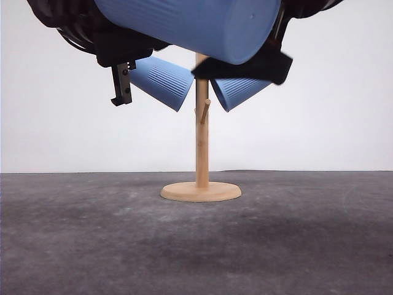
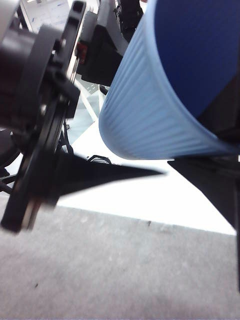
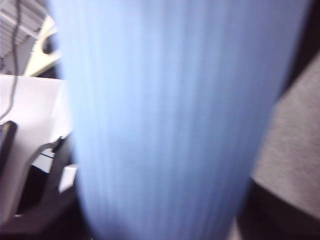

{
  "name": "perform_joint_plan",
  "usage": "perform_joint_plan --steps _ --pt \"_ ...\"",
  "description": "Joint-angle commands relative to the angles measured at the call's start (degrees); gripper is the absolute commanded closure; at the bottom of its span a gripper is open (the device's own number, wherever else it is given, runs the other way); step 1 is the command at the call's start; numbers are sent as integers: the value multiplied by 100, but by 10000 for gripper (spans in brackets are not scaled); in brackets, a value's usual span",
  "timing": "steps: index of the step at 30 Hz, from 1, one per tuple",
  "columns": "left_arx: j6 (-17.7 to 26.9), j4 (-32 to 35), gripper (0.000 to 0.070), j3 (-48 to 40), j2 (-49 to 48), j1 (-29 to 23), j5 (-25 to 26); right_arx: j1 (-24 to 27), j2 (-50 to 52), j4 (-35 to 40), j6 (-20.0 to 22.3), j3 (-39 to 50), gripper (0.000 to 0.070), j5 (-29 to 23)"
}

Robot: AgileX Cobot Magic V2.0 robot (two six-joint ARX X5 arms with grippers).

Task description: Place three cups

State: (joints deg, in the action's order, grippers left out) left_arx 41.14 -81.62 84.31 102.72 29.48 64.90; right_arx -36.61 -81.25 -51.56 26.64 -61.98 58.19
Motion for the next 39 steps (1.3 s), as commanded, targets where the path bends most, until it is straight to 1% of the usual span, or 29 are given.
perform_joint_plan --steps 1,3,6,7,8,9,11,12,14,17,19,20,21,25,27,29,31,33,36,39 --pt "36 -173 691 60 26 54 159 -17 -109 197 -109 -63 405 -53" --pt "-34 -176 667 62 26 22 158 -3 -109 197 -205 -63 436 -60" --pt "-129 -176 649 62 24 -41 157 30 -109 197 -226 -63 436 -9" --pt "-172 -176 605 69 24 -62 143 42 -109 197 -223 -63 436 118" --pt "-216 -176 544 77 12 -93 109 64 -109 195 -222 -63 436 290" --pt "-262 -176 467 84 -12 -132 55 94 -109 190 -223 -63 436 499" --pt "-331 -176 386 105 -69 -206 -32 162 -109 167 -211 -63 436 692" --pt "-359 -176 367 118 -119 -258 -71 202 -109 141 -188 -63 436 736" --pt "-403 -175 352 161 -241 -389 -152 274 -109 56 -93 -63 436 745" --pt "-511 -172 350 301 -503 -687 -340 440 -109 -138 47 -63 436 739" --pt "-604 -162 350 422 -670 -912 -401 561 -109 -220 41 -63 436 737" --pt "-641 -156 350 483 -751 -1023 -406 627 -109 -245 -26 -63 436 736" --pt "-669 -151 350 547 -828 -1129 -406 700 -109 -257 -150 -63 436 732" --pt "-826 -99 350 891 -1116 -1548 -536 1004 -109 -84 -937 -63 436 614" --pt "-965 -47 350 1111 -1228 -1708 -723 1117 -109 129 -1344 -63 436 577" --pt "-1236 118 351 1380 -1321 -1854 -1002 1227 -109 414 -1840 -63 436 410" --pt "-1580 368 351 1659 -1400 -1973 -1387 1305 -111 677 -2340 -63 436 101" --pt "-1971 652 351 1937 -1455 -2069 -1823 1363 -115 854 -2672 -63 436 -137" --pt "-2593 1066 351 2396 -1516 -2169 -2628 1437 -164 1064 -3032 -61 436 -146" --pt "-3032 1336 351 2848 -1536 -2180 -3459 1513 -322 1297 -3337 -61 436 -117"
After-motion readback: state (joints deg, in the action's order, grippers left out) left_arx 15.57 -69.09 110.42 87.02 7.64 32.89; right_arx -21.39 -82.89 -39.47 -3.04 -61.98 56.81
